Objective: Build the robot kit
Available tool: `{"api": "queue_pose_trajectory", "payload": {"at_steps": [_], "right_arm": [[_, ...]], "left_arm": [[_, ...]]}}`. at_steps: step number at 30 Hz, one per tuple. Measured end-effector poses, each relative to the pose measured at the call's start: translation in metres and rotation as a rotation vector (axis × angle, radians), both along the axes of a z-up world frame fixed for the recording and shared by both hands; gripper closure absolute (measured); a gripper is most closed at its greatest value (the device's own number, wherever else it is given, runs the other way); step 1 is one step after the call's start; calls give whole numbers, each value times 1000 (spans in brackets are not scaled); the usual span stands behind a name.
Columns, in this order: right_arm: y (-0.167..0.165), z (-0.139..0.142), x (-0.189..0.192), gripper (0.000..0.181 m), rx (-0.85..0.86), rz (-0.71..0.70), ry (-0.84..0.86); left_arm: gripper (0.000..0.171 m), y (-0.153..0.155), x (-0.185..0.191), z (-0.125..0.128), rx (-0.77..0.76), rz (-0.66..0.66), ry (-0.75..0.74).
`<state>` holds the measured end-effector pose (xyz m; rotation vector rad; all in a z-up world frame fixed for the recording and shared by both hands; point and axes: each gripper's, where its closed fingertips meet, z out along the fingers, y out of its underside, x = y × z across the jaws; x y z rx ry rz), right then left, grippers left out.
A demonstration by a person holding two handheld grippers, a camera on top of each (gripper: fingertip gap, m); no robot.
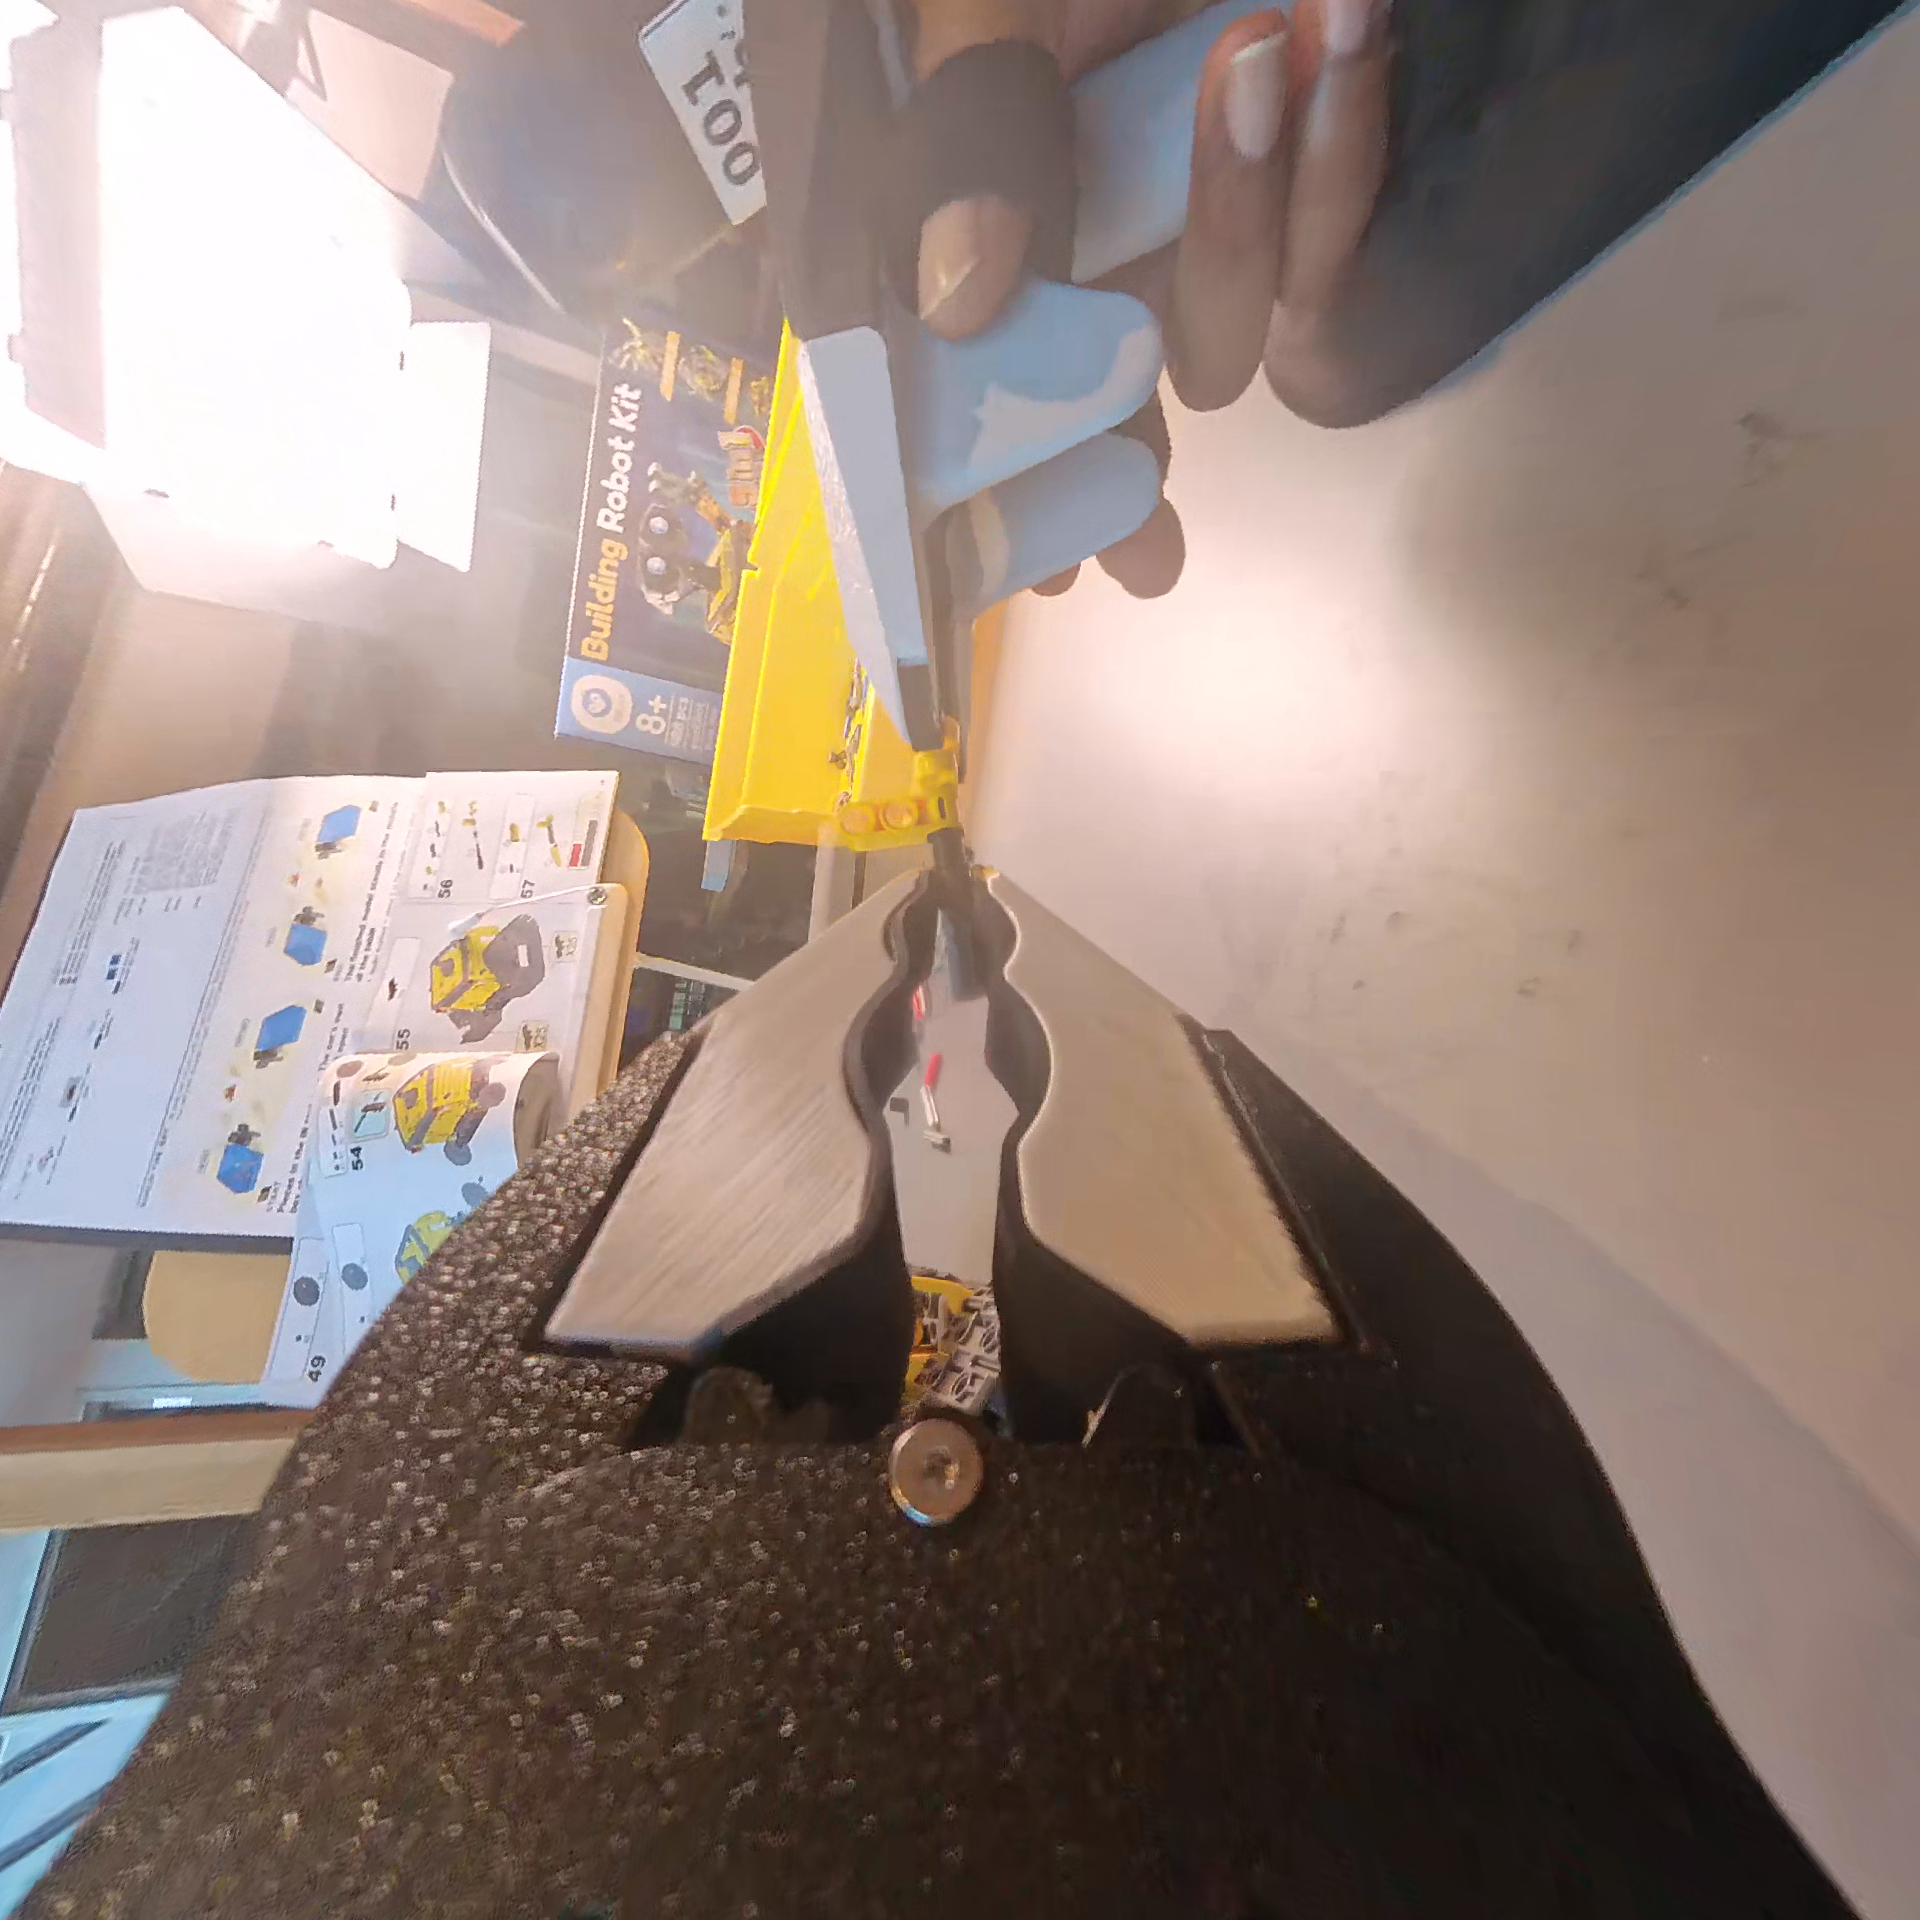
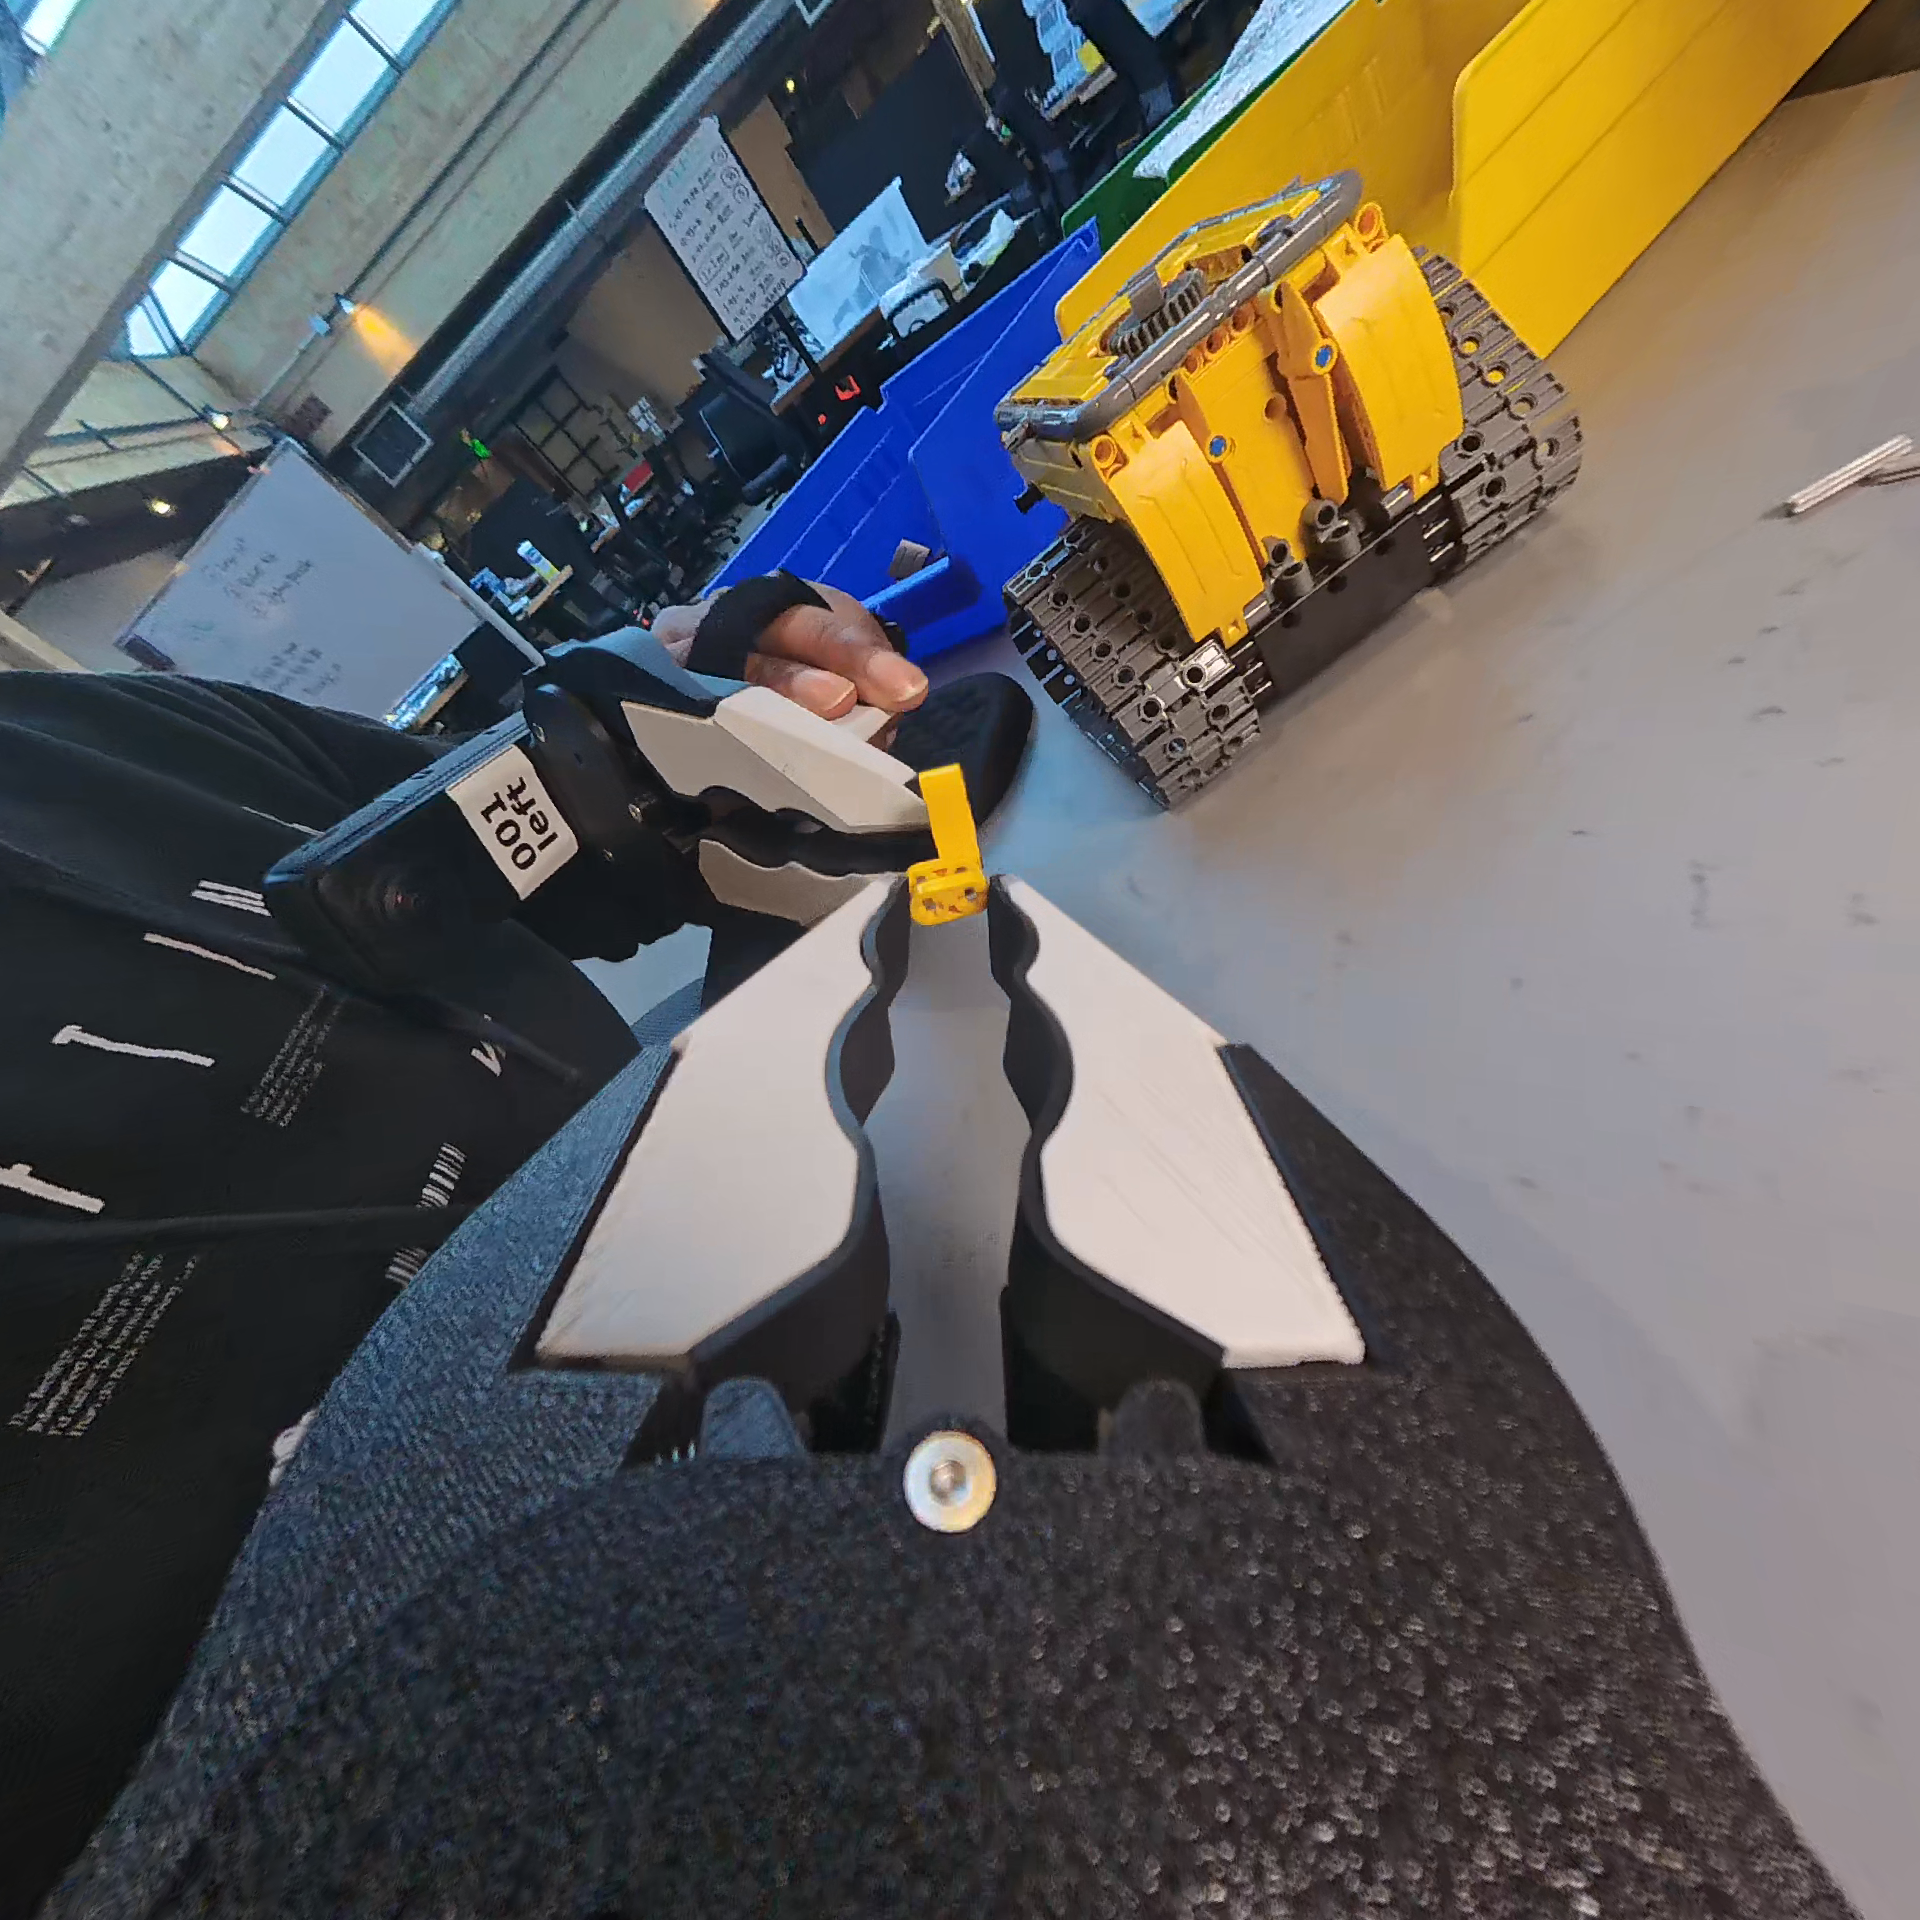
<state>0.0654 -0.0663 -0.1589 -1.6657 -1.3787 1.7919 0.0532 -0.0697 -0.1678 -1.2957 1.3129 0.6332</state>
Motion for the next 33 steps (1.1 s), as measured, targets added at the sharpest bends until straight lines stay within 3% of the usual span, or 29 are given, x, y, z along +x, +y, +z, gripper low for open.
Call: {"api": "queue_pose_trajectory", "payload": {"at_steps": [10,19,33], "right_arm": [[-8,-4,9,167,-126,112,-30],[-2,-4,4,167,-62,-33,-22],[-9,6,5,167,-130,-61,33]], "left_arm": [[167,-5,8,-4,-6,-38,42],[168,-2,5,-4,-17,14,-3],[170,-5,9,6,2,8,-89]]}}
